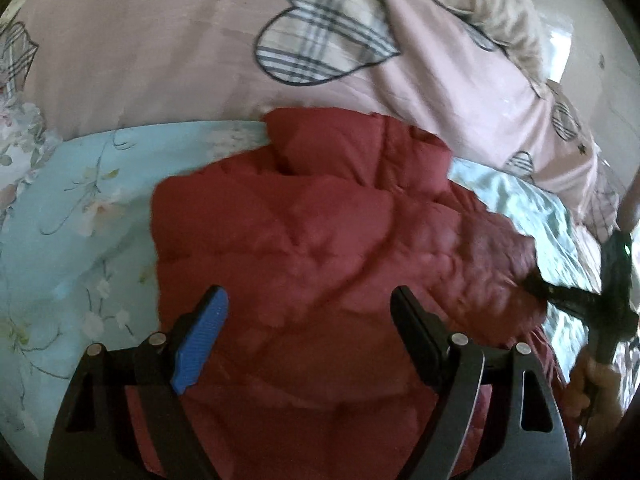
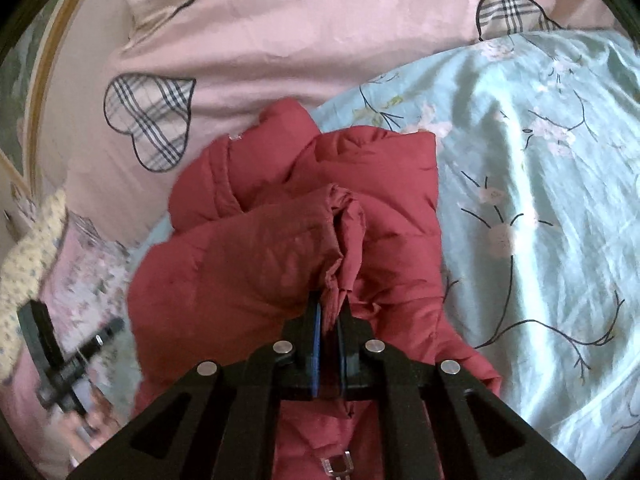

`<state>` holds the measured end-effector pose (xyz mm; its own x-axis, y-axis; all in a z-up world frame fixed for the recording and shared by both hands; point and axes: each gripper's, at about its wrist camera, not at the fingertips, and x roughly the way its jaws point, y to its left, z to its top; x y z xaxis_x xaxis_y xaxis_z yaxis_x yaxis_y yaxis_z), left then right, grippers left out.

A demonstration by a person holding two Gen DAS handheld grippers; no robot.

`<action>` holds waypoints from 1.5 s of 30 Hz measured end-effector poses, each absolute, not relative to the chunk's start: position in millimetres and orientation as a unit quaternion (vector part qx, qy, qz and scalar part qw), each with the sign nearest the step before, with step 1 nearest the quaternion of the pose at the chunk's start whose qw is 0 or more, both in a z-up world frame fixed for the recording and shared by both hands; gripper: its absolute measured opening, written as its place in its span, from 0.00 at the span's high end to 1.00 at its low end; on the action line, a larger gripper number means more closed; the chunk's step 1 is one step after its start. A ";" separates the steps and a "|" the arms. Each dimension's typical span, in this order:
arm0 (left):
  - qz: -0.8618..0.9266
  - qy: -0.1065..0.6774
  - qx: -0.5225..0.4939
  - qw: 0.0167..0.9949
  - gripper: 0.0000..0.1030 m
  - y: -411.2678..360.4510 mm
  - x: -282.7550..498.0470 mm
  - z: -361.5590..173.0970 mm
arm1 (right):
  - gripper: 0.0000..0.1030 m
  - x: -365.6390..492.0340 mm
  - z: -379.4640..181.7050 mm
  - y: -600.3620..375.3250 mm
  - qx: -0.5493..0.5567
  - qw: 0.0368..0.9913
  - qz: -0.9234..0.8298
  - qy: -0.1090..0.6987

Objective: Fold large clothes

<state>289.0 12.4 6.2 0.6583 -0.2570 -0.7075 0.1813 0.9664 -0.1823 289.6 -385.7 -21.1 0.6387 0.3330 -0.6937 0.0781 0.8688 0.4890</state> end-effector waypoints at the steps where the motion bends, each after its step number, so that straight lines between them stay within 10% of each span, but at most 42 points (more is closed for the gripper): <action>1: -0.114 0.397 -0.049 0.909 0.18 17.1 294.6 3.5 | 0.94 289.8 -21.4 -384.4 0.237 0.873 0.070 0.419; 9: -0.087 0.429 -0.058 0.897 0.18 34.0 319.1 -33.6 | 0.91 290.8 -23.0 -378.4 0.206 0.880 0.052 0.424; 18: -0.068 0.455 -0.039 0.887 0.18 28.5 320.9 -49.3 | 0.50 260.7 37.2 -357.4 0.141 0.936 0.014 0.323; 37: -0.111 0.383 -0.042 0.916 0.19 19.8 289.9 6.4 | 0.51 313.1 -47.8 -321.8 0.064 0.896 0.010 0.439; 45: -0.084 0.450 0.004 0.889 0.19 -0.4 323.8 -48.5 | 0.50 314.6 -40.1 -319.9 0.076 0.893 0.007 0.444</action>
